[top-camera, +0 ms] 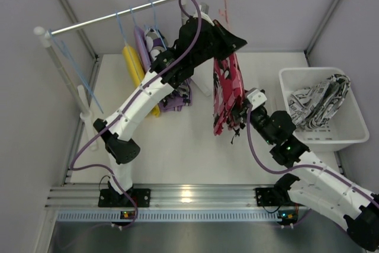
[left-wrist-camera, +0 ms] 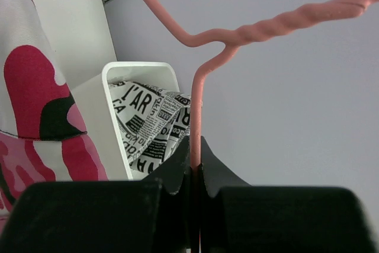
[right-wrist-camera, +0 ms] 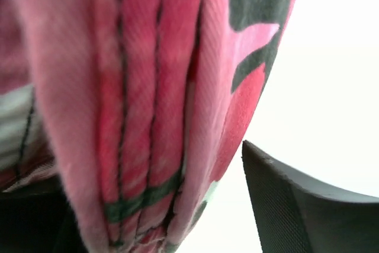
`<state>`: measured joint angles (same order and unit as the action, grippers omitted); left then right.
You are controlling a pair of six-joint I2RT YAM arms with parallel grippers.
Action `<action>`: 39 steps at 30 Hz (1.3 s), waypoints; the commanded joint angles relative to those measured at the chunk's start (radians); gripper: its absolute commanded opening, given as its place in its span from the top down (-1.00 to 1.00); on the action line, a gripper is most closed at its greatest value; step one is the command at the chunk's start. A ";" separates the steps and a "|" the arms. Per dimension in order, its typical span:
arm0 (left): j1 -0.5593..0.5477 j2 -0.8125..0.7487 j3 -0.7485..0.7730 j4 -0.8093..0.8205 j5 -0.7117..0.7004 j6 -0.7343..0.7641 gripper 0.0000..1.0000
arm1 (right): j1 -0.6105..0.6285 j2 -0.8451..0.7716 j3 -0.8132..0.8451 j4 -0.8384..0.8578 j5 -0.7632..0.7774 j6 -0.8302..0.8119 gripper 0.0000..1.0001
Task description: Remove the trousers from the hanger
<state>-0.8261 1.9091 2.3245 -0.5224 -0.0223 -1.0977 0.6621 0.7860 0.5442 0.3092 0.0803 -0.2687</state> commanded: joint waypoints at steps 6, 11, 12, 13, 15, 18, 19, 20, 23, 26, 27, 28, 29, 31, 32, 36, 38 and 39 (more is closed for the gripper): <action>0.016 -0.094 -0.056 0.148 0.053 0.005 1.00 | 0.014 -0.027 0.066 0.054 0.108 -0.072 0.16; 0.022 -0.143 -0.178 0.130 0.033 0.070 1.00 | 0.016 -0.054 0.134 0.044 0.076 -0.101 0.90; 0.024 -0.148 -0.197 0.128 0.033 0.088 1.00 | 0.014 -0.068 0.146 0.031 0.070 -0.101 1.00; 0.027 -0.157 -0.212 0.124 0.033 0.094 1.00 | 0.014 -0.074 0.160 0.024 0.064 -0.099 1.00; 0.035 -0.159 -0.246 0.117 0.033 0.111 1.00 | 0.013 -0.085 0.200 0.002 0.041 -0.093 1.00; 0.036 -0.159 -0.283 0.111 0.010 0.133 1.00 | 0.014 -0.102 0.253 -0.030 0.041 -0.063 1.00; 0.036 -0.157 -0.290 0.104 0.010 0.136 1.00 | 0.014 -0.102 0.269 -0.044 0.047 -0.043 1.00; 0.035 -0.157 -0.304 0.099 0.009 0.148 1.00 | 0.014 -0.100 0.298 -0.050 0.062 -0.034 1.00; 0.036 -0.163 -0.332 0.096 -0.001 0.173 1.00 | 0.014 -0.097 0.364 -0.065 0.110 0.006 1.00; 0.035 -0.180 -0.384 0.099 -0.008 0.209 1.00 | -0.005 -0.088 0.445 -0.081 0.136 0.055 1.00; 0.035 -0.182 -0.407 0.096 -0.007 0.223 1.00 | -0.022 -0.077 0.466 -0.085 0.147 0.071 1.00; 0.035 -0.183 -0.415 0.084 -0.001 0.228 1.00 | -0.028 -0.070 0.489 -0.091 0.159 0.092 1.00; 0.035 -0.183 -0.419 0.056 0.004 0.232 1.00 | -0.036 -0.062 0.540 -0.105 0.186 0.100 1.00; 0.033 -0.185 -0.444 0.030 0.016 0.248 1.00 | -0.042 -0.038 0.592 -0.125 0.219 0.111 1.00; 0.033 -0.191 -0.459 0.021 0.016 0.255 1.00 | -0.044 -0.030 0.638 -0.130 0.248 0.109 1.00; 0.033 -0.235 -0.562 0.045 0.009 0.294 1.00 | -0.050 0.008 0.740 -0.116 0.297 0.085 1.00; 0.024 -0.254 -0.591 0.044 -0.007 0.320 1.00 | -0.052 0.022 0.801 -0.111 0.315 0.068 1.00; 0.022 -0.257 -0.597 0.035 -0.010 0.340 1.00 | -0.056 0.031 0.819 -0.107 0.319 0.062 1.00</action>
<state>-0.8021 1.7107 1.7535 -0.4736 0.0017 -0.8570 0.6300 0.8330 1.2156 -0.0319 0.3279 -0.2146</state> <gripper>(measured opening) 0.046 0.076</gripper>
